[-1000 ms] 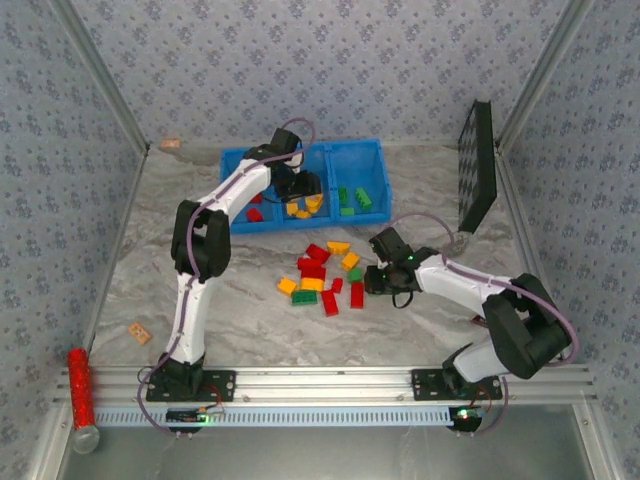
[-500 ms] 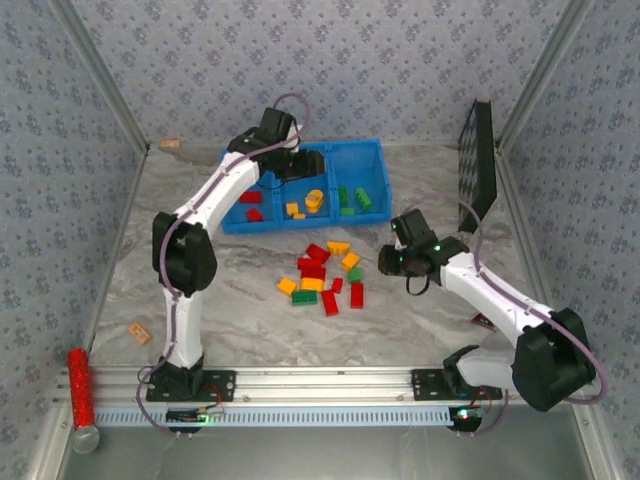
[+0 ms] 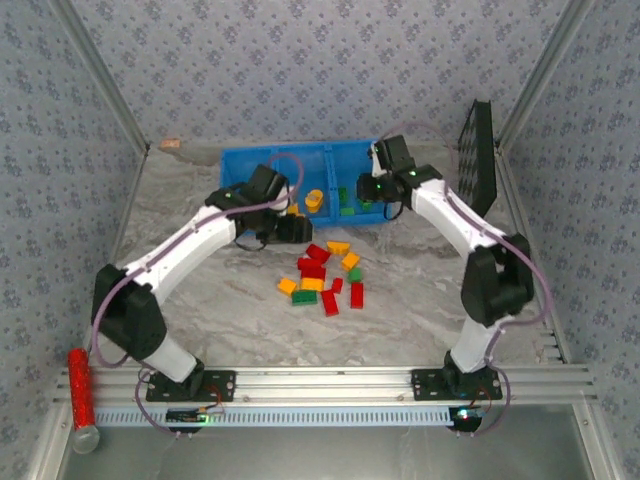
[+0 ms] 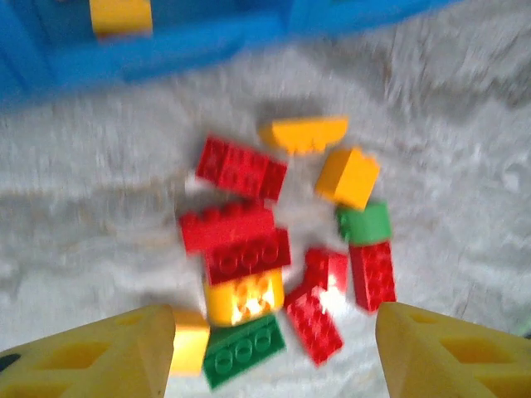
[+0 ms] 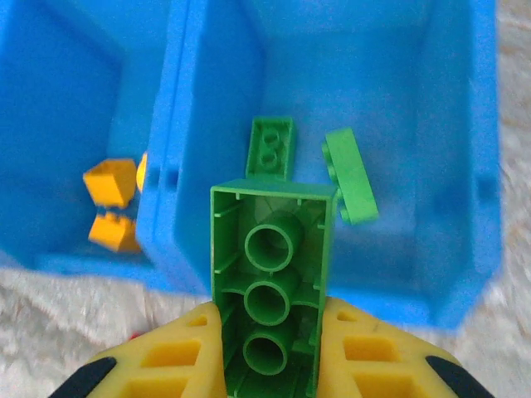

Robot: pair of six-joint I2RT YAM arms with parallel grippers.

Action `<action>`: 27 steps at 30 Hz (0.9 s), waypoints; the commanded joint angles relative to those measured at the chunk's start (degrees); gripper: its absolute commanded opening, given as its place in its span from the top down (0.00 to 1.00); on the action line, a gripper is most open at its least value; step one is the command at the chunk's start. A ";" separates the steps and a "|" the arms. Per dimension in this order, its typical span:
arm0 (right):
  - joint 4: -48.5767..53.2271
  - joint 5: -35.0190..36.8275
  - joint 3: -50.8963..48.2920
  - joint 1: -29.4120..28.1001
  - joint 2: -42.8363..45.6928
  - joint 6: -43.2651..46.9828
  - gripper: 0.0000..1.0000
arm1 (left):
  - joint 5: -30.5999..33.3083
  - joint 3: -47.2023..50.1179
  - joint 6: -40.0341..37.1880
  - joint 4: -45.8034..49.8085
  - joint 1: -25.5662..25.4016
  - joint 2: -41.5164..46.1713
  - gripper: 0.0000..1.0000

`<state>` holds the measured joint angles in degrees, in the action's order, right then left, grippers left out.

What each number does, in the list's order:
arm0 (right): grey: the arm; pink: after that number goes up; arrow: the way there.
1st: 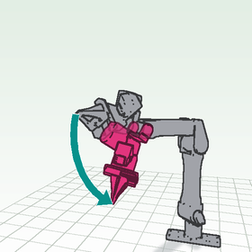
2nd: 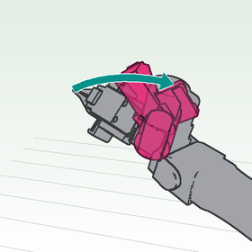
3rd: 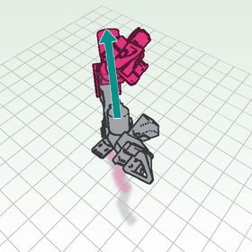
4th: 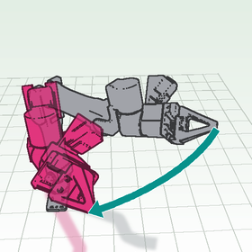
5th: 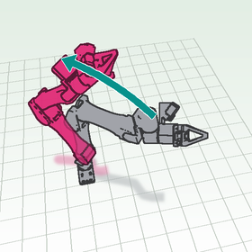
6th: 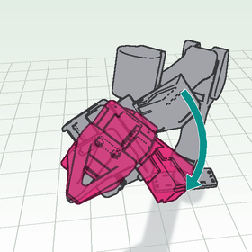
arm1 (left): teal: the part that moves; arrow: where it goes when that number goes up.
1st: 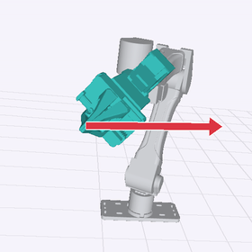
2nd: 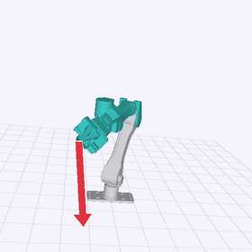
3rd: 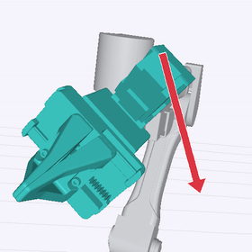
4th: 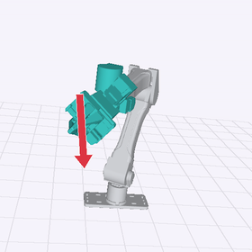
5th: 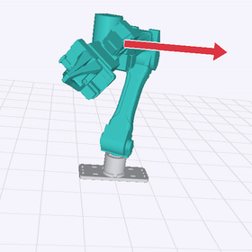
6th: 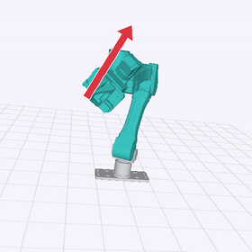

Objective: Sort the legos into containers by color
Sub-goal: Place the lego in the container.

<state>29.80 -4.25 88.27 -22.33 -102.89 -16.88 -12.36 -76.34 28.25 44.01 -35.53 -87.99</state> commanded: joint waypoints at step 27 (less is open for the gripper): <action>2.54 -3.00 15.54 1.34 -20.78 4.76 0.63 | 11.11 1.41 1.39 -2.74 -8.94 -13.38 0.22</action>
<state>32.34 -6.02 104.64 -20.75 -124.46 -12.95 -2.66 -72.31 30.98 40.73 -44.05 -99.72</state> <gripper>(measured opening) 0.369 0.783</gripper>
